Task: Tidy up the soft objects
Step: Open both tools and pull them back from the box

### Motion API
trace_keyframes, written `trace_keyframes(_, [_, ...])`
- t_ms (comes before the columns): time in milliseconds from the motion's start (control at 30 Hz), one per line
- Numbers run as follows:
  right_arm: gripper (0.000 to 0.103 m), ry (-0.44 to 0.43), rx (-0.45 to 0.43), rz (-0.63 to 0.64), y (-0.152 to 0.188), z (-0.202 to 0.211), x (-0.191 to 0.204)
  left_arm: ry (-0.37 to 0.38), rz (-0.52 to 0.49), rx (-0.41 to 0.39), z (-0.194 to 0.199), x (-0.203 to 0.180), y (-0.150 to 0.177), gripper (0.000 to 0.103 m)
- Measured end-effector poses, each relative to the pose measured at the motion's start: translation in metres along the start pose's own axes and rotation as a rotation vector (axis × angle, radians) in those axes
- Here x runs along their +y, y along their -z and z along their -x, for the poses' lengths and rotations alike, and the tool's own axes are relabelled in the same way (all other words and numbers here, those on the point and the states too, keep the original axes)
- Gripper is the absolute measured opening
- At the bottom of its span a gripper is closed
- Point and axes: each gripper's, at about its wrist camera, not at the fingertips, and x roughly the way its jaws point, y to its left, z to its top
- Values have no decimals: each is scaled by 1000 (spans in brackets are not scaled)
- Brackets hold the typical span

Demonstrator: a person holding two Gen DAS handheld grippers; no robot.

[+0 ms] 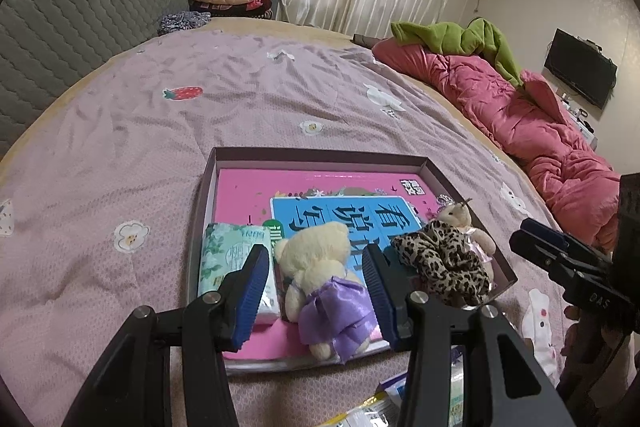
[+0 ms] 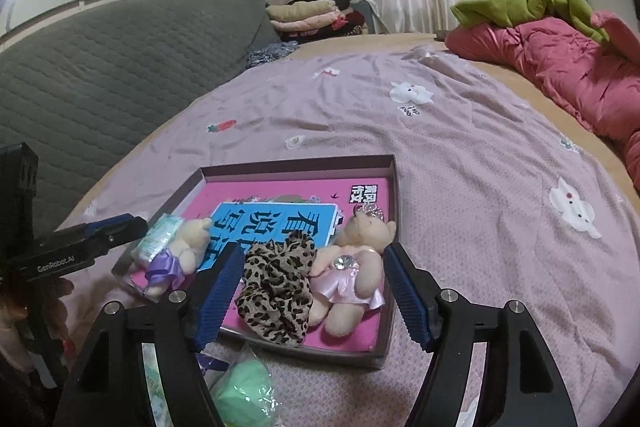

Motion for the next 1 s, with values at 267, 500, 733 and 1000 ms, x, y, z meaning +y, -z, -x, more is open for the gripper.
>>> trace_keyframes(267, [76,-8,-29,-29,2,8,-4,17,-2,23,10,-11,17,54])
trace_keyframes(500, [76,-51,-30,-51,6,15,-4,10,-7,6,22,-17,25,58])
trace_keyframes(733, [76,-59,1,-61,11,20,-4,-21,-3,5,30,-17,31,61])
trace_keyframes(1000, [76,-59,-11,-16,16,33,5,-13,-23,9,40,-28,42,61])
